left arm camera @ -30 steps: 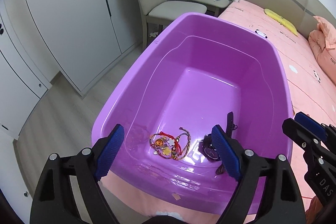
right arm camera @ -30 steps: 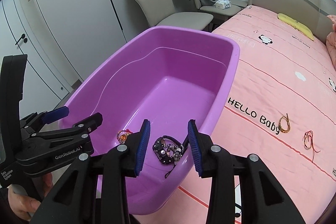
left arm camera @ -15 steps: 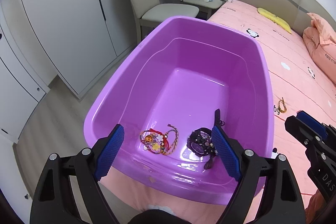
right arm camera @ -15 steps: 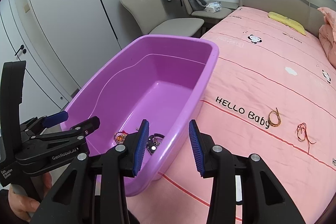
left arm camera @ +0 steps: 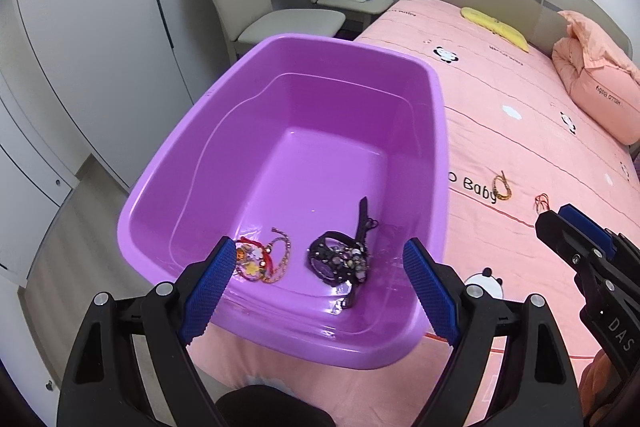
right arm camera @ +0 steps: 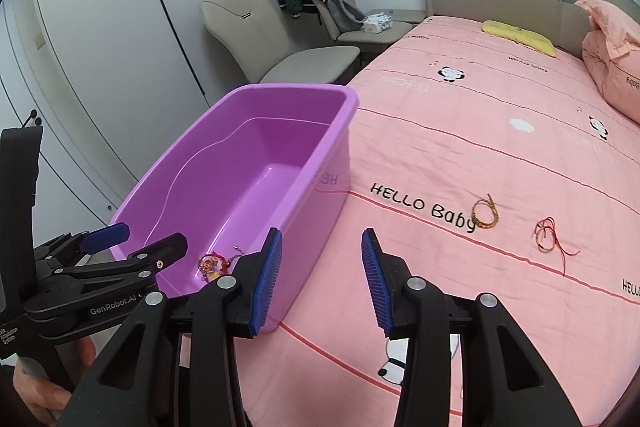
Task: Organize jewelry
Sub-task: 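Move both open tools back over the two braided bracelets on the bed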
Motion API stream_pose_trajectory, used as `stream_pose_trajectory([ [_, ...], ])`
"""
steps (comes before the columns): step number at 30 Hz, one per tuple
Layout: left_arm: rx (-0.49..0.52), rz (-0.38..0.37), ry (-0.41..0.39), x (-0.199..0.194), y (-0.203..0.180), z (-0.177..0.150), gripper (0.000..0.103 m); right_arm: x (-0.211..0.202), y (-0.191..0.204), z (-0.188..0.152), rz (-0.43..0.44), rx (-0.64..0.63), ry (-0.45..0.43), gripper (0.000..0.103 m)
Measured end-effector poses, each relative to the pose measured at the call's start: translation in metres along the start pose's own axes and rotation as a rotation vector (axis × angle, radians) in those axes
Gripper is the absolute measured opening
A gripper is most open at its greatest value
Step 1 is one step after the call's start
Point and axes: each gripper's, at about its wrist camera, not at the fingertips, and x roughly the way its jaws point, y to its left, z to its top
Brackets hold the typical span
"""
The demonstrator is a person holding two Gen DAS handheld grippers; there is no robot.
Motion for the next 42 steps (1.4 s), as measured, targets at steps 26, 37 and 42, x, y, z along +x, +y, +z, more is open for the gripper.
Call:
stream_pose_trajectory([
  [26, 0.140, -0.126, -0.008, -0.012, -0.113, -0.017, 0.084, -0.055, -0.129, -0.048, -0.128, 0.198, -0.061, 0.041],
  [37, 0.194, -0.163, 0.024, 0.019, -0.161, -0.026, 0.084, -0.057, -0.199, -0.084, -0.222, 0.297, -0.040, 0.041],
  [42, 0.203, -0.183, 0.049, 0.041, -0.182, -0.028, 0.084, -0.052, -0.227, -0.097, -0.270, 0.320, -0.024, 0.041],
])
